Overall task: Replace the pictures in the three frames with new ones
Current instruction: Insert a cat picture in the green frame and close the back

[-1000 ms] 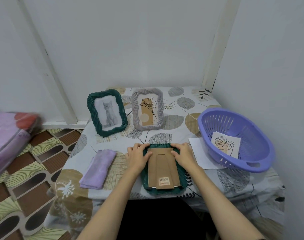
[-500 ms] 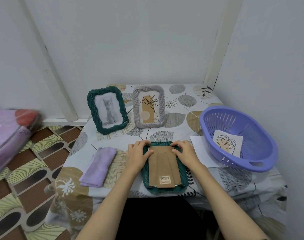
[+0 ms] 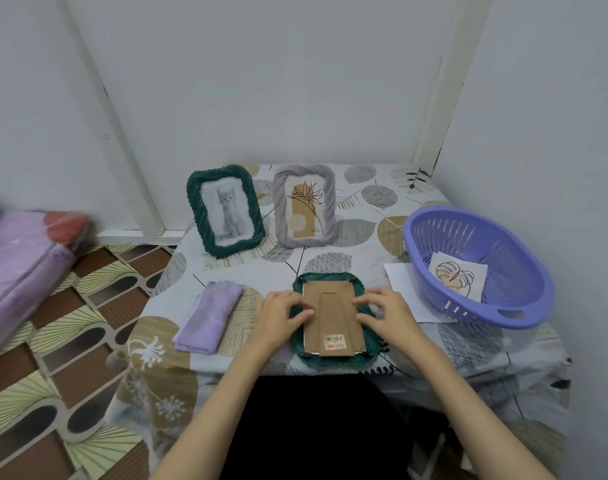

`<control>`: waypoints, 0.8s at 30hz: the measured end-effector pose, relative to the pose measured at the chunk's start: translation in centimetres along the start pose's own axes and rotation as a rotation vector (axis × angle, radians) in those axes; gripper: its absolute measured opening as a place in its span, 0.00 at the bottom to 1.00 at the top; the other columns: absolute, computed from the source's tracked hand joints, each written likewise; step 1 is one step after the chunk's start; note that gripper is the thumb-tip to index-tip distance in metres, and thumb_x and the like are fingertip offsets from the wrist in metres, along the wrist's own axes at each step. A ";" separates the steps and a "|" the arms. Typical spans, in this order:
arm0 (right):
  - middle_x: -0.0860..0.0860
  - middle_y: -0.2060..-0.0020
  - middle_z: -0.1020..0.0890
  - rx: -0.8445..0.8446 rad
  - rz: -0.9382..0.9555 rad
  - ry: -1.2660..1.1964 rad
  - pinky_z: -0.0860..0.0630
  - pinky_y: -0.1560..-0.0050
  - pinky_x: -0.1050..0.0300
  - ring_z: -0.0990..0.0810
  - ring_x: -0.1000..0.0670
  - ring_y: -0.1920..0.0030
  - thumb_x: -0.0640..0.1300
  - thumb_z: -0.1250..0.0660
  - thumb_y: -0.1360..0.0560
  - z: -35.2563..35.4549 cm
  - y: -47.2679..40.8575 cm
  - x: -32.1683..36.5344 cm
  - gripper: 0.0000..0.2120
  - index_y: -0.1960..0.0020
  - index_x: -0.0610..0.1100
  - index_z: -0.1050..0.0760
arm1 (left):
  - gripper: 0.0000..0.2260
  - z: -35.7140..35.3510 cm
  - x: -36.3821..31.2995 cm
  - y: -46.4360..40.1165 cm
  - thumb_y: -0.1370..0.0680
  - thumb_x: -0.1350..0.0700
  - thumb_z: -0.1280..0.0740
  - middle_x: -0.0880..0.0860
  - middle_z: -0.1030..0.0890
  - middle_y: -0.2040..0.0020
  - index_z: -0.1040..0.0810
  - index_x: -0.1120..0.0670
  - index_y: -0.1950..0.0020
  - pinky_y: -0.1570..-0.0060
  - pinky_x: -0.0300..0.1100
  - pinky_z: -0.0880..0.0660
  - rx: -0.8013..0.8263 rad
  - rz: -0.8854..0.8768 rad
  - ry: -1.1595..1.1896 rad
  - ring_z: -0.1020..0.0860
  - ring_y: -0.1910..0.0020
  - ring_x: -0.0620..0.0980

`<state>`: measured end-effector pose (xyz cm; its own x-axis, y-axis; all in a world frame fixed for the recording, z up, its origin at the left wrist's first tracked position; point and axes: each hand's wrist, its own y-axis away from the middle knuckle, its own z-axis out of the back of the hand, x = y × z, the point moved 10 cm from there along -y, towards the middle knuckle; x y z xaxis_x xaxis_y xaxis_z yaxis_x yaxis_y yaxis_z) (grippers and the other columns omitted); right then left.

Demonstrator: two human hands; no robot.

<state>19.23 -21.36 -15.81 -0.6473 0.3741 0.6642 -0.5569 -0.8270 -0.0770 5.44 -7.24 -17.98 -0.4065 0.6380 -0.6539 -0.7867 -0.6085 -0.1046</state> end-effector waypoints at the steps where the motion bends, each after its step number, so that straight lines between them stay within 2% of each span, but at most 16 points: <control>1: 0.50 0.48 0.24 0.043 0.022 0.025 0.31 0.39 0.57 0.28 0.52 0.45 0.41 0.29 0.30 -0.2 0.7 0.4 0.11 0.48 0.48 0.19 | 0.16 -0.3 -0.1 0.5 0.33 0.35 0.38 0.41 0.20 0.48 0.19 0.43 0.55 0.38 0.54 0.35 0.044 -0.021 0.005 0.27 0.43 0.48; 4: 0.49 0.48 0.20 0.174 0.081 0.073 0.34 0.49 0.70 0.25 0.53 0.48 0.40 0.28 0.30 -0.9 2.3 1.3 0.09 0.49 0.46 0.18 | 0.13 -0.3 -0.9 1.9 0.32 0.39 0.32 0.40 0.22 0.46 0.17 0.44 0.54 0.35 0.52 0.38 0.111 -0.058 -0.057 0.30 0.38 0.47; 5: 0.50 0.46 0.20 0.206 0.095 0.100 0.35 0.49 0.71 0.25 0.53 0.46 0.41 0.28 0.30 -1.2 2.6 1.4 0.10 0.49 0.46 0.18 | 0.16 -0.2 -1.1 2.3 0.34 0.37 0.32 0.39 0.22 0.46 0.17 0.44 0.54 0.34 0.52 0.39 0.130 -0.067 -0.069 0.31 0.37 0.47; 7: 0.50 0.42 0.21 0.248 0.089 0.147 0.35 0.42 0.66 0.26 0.51 0.41 0.42 0.28 0.30 -1.6 2.9 1.0 0.11 0.48 0.47 0.18 | 0.27 -0.2 -1.2 3.1 0.42 0.30 0.39 0.37 0.23 0.43 0.18 0.42 0.51 0.33 0.50 0.40 0.176 -0.095 -0.086 0.32 0.36 0.45; 9: 0.51 0.39 0.23 0.265 0.082 0.178 0.37 0.38 0.63 0.28 0.50 0.38 0.44 0.27 0.31 -1.9 3.2 0.6 0.12 0.48 0.48 0.18 | 0.32 -0.4 -1.1 3.6 0.44 0.28 0.41 0.38 0.24 0.39 0.19 0.42 0.47 0.32 0.50 0.39 0.216 -0.108 -0.105 0.33 0.34 0.46; 14: 0.53 0.38 0.24 0.190 0.130 0.229 0.39 0.37 0.64 0.30 0.51 0.37 0.46 0.28 0.30 -1.6 3.8 0.8 0.14 0.45 0.48 0.20 | 0.31 -0.6 -1.8 4.2 0.39 0.30 0.39 0.40 0.26 0.35 0.21 0.43 0.43 0.31 0.48 0.39 0.229 -0.154 -0.182 0.36 0.30 0.45; 17: 0.53 0.39 0.22 0.127 0.169 0.213 0.37 0.38 0.64 0.28 0.51 0.39 0.47 0.29 0.30 -1.4 4.3 0.7 0.17 0.42 0.46 0.21 | 0.31 -0.4 -1.6 4.6 0.39 0.30 0.42 0.42 0.23 0.37 0.19 0.45 0.44 0.31 0.42 0.38 0.168 -0.166 -0.076 0.34 0.31 0.44; 20: 0.50 0.44 0.19 0.033 0.201 0.131 0.34 0.40 0.63 0.26 0.49 0.43 0.43 0.28 0.33 -0.9 4.8 0.8 0.15 0.46 0.42 0.19 | 0.29 -0.4 -1.3 4.9 0.38 0.32 0.39 0.44 0.22 0.39 0.18 0.47 0.47 0.33 0.35 0.38 0.104 -0.168 0.018 0.33 0.32 0.42; 24: 0.49 0.49 0.16 -0.080 0.204 0.048 0.26 0.44 0.56 0.25 0.53 0.49 0.45 0.30 0.37 -0.6 5.3 1.0 0.15 0.53 0.41 0.17 | 0.25 -0.4 -0.9 5.2 0.37 0.35 0.37 0.46 0.20 0.41 0.17 0.49 0.49 0.33 0.35 0.38 0.030 -0.161 0.101 0.32 0.34 0.43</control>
<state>15.31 -25.07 -15.98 -0.7735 0.2234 0.5931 -0.4503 -0.8522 -0.2664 1.93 -11.16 -18.19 -0.2267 0.6746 -0.7025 -0.8519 -0.4870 -0.1927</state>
